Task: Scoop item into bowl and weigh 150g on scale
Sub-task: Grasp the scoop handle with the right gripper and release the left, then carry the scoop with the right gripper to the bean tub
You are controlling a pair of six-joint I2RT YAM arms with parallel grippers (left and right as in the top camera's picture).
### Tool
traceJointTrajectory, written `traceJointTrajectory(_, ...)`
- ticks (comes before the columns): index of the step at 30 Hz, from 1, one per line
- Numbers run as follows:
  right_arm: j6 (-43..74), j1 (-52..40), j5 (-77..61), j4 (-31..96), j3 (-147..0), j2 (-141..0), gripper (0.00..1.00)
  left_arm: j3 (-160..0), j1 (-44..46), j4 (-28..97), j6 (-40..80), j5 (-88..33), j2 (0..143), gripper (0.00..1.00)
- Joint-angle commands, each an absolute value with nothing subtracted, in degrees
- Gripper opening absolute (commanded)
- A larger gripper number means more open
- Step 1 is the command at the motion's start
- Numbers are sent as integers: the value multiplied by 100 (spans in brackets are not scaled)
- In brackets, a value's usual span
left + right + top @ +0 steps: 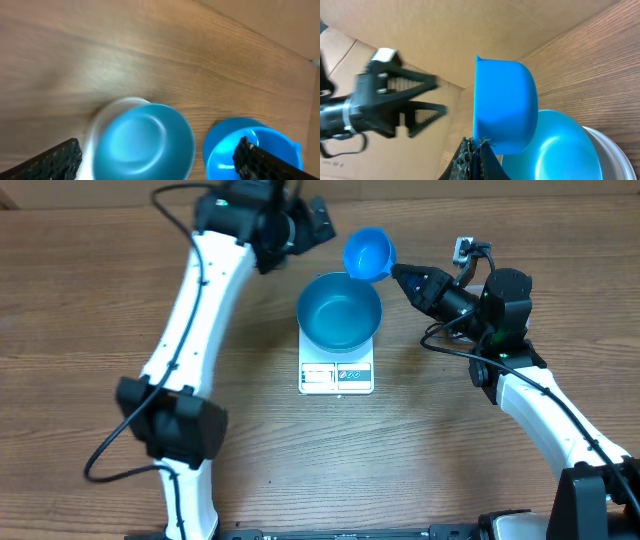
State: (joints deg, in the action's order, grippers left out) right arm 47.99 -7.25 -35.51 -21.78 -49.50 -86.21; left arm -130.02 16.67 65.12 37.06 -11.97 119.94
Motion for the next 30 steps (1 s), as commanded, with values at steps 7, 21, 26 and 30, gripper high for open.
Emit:
traceJointTrajectory(7,4751,-738,-3450,-2196,-5050,-8608,4,-13144,1162,6908,550,-1096,11083,97)
traceJointTrajectory(21,4495,-738,-3452,-2018,-5050,-8608,4,-13141,993,7183,19,298,11059,100)
traceJointTrajectory(26,4493,-738,-3452,-1999,-5050,-8608,4,-13141,993,7192,19,298,11059,100)
traceJointTrajectory(30,4493,-738,-3452,-1999,-5050,-8608,4,-13141,993,7242,19,298,11059,100)
